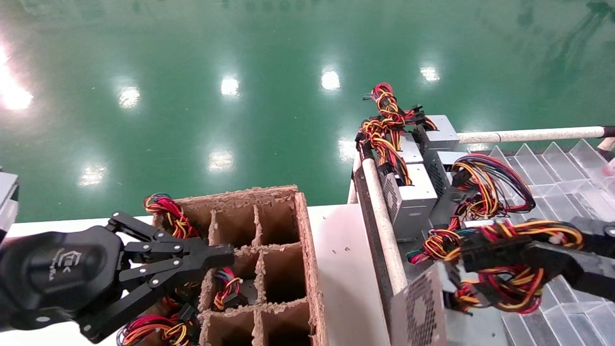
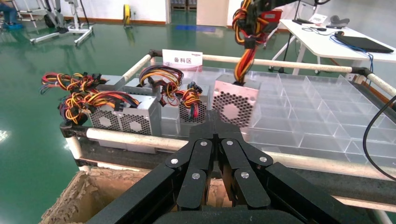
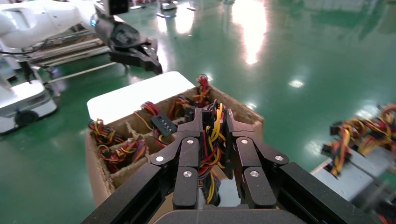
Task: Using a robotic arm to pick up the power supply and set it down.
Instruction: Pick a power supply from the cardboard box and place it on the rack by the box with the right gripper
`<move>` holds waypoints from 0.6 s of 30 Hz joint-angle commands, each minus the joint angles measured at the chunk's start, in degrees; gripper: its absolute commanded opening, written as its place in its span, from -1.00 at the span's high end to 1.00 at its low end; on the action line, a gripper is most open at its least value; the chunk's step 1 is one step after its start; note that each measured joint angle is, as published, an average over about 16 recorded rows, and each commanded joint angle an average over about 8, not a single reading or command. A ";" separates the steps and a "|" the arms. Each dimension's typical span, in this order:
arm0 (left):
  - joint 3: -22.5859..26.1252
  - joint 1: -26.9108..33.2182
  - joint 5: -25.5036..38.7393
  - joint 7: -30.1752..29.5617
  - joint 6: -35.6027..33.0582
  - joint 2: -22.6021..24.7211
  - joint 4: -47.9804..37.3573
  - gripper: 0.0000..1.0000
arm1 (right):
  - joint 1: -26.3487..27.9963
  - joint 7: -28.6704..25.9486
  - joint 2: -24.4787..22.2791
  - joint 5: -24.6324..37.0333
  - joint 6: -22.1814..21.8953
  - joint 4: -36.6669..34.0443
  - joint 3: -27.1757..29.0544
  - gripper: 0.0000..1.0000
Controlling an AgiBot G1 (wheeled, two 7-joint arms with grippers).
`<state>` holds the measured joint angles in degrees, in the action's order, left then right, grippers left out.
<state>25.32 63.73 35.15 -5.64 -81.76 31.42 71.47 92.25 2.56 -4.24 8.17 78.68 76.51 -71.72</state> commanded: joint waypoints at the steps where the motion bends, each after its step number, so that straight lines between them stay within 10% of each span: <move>1: 0.00 0.00 0.00 0.00 0.00 0.00 0.00 1.00 | -0.56 1.06 -1.07 -0.80 -0.24 -0.11 -0.79 1.00; 18: 0.00 0.00 0.00 0.00 0.00 0.00 0.00 1.00 | -2.74 5.64 -4.05 -2.69 -2.42 -2.88 -4.66 1.00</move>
<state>25.32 63.73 35.15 -5.64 -81.76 31.42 71.47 89.47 7.79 -8.17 5.84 76.11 73.76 -76.20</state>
